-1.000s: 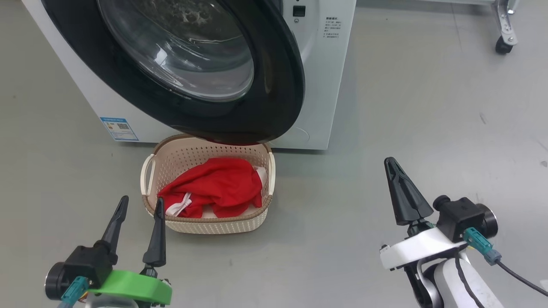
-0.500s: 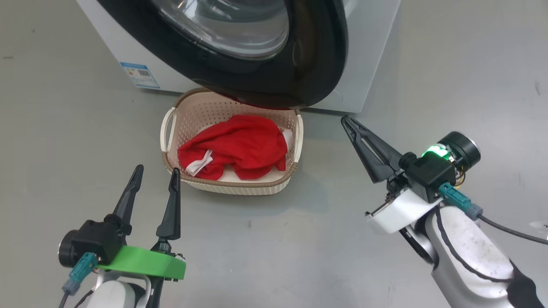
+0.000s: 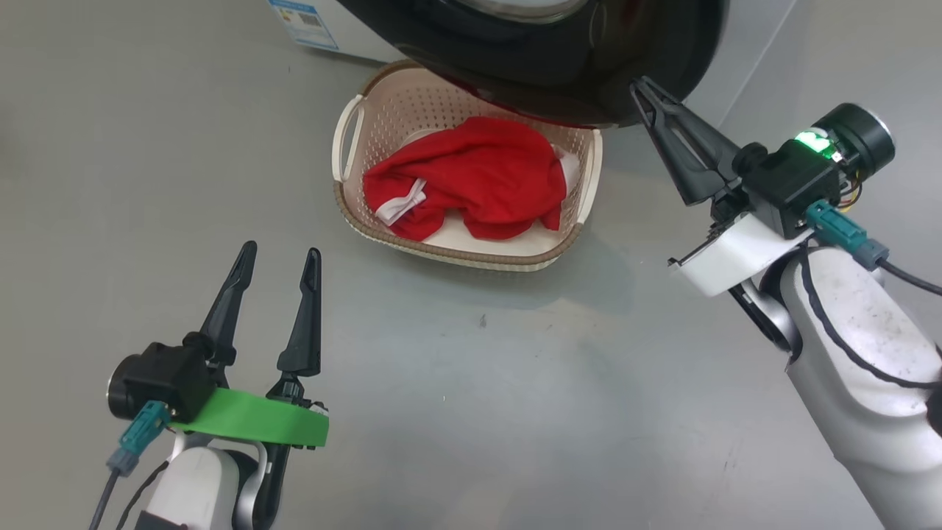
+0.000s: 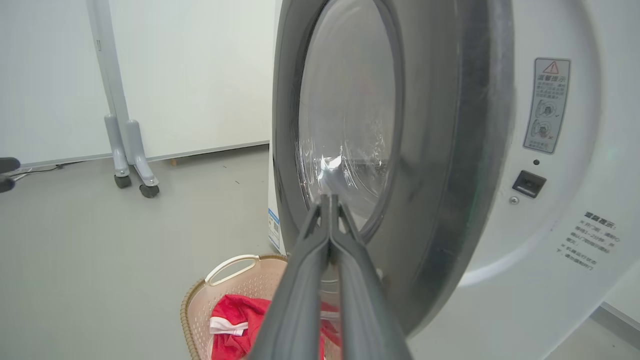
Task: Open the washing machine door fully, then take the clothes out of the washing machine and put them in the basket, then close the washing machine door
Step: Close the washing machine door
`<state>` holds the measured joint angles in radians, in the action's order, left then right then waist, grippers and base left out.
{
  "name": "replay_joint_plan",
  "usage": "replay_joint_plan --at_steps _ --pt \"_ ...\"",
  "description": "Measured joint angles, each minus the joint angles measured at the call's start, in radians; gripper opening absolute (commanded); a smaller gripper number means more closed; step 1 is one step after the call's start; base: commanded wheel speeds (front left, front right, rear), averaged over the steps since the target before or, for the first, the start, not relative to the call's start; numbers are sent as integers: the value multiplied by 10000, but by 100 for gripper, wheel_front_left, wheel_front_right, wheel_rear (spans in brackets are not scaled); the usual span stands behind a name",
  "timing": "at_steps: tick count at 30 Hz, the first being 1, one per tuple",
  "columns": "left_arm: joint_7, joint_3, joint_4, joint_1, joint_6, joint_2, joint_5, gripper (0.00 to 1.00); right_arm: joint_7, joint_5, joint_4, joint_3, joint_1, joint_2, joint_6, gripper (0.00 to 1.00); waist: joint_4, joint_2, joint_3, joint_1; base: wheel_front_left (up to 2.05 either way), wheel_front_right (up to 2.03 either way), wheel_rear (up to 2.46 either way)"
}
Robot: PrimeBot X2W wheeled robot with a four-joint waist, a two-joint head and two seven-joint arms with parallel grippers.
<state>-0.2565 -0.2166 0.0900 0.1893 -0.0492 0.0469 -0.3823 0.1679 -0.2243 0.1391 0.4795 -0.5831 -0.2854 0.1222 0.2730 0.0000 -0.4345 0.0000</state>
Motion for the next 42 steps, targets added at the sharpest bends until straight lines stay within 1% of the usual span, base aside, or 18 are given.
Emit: replay_joint_plan --at_steps 10,14,21,29,31,37,40,42 --pt "0 -115 146 312 -100 -90 48 100 15 -395 596 -270 -765 -278 0 0 510 0 -810 0 0 0 0" --pt "0 -199 295 368 -176 -104 48 100 140 -596 918 -600 -1021 -293 0 0 640 0 -1038 0 0 0 0" --pt "0 -320 278 456 -190 -130 46 100 150 -943 1093 -1108 -1389 -280 88 0 718 0 -1312 0 0 0 0" --pt "0 -441 203 717 -238 -167 -36 100 140 -993 1283 -1659 -2341 -614 56 0 821 0 -1843 1 0 0 0" --pt "0 -443 173 737 -236 -171 -48 100 130 -982 1352 -1722 -2647 -669 -17 0 846 0 -1991 0 0 0 0" --pt "0 -554 128 966 -236 -178 -332 100 -42 -886 1618 -1877 -3507 -905 -33 0 932 0 -2398 1 0 0 0" --pt "0 -635 86 1052 -221 -190 -443 100 -140 -949 1779 -2082 -3854 -880 -125 0 988 0 -2562 1 0 0 0" --pt "-2 -702 79 1089 -219 -194 -520 100 -146 -1076 1898 -2309 -4065 -782 -299 0 1022 0 -2662 1 0 0 0"
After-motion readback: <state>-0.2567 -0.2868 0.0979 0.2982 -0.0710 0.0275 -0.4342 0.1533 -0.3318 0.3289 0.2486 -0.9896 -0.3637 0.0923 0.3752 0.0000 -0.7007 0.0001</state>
